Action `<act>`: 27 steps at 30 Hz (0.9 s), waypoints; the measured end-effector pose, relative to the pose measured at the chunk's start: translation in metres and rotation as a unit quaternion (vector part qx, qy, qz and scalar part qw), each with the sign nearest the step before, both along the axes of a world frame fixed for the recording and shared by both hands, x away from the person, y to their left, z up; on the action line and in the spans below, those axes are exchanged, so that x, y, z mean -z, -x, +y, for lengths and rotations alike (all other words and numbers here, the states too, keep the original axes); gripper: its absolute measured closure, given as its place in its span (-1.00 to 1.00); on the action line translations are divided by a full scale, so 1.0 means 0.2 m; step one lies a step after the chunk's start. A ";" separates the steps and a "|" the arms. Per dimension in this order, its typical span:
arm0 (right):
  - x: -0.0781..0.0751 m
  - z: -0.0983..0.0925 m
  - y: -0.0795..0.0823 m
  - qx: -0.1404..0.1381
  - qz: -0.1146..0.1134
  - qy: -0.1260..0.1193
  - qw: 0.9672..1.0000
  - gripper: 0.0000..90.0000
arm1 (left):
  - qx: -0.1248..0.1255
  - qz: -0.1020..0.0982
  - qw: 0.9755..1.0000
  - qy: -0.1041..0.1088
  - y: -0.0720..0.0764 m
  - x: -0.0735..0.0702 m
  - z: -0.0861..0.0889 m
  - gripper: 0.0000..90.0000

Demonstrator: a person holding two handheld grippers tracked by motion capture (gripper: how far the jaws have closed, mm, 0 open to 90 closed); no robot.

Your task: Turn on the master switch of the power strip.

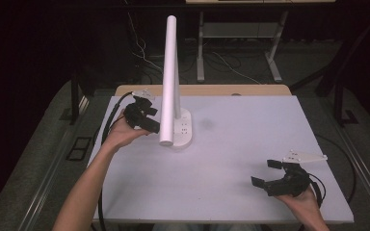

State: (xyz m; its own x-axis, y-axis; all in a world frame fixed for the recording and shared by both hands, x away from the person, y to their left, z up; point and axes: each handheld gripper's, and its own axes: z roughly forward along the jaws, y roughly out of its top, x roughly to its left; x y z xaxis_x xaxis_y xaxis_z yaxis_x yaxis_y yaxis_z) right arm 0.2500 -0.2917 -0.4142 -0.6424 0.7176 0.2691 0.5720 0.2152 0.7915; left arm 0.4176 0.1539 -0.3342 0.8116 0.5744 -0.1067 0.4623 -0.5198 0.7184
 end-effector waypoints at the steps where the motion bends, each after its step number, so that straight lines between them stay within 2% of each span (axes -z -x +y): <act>1: 0.00 0.00 0.00 0.001 0.005 -0.001 1.000 -1.00 | 0.000 0.001 1.000 0.000 -0.01 0.00 0.00 -0.78; 9: 0.00 0.00 0.00 -0.002 0.003 0.001 1.000 -1.00 | -0.007 0.009 1.000 0.003 -0.08 0.02 0.00 -0.69; 21: 0.00 0.00 0.00 -0.003 0.003 0.001 1.000 -1.00 | -0.006 0.017 1.000 -0.008 -0.18 0.05 -0.03 -0.51; 27: 0.00 0.00 0.00 -0.005 0.003 0.002 1.000 -1.00 | -0.013 0.030 0.999 -0.006 -0.22 0.07 -0.03 -0.40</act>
State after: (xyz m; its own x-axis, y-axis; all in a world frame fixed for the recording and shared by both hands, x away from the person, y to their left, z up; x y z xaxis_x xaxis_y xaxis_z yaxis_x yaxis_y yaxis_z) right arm 0.2499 -0.2925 -0.4147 -0.6473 0.7125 0.2709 0.5751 0.2232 0.7870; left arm 0.4613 0.1474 -0.3477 0.7887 0.5967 -0.1481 0.5180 -0.5152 0.6828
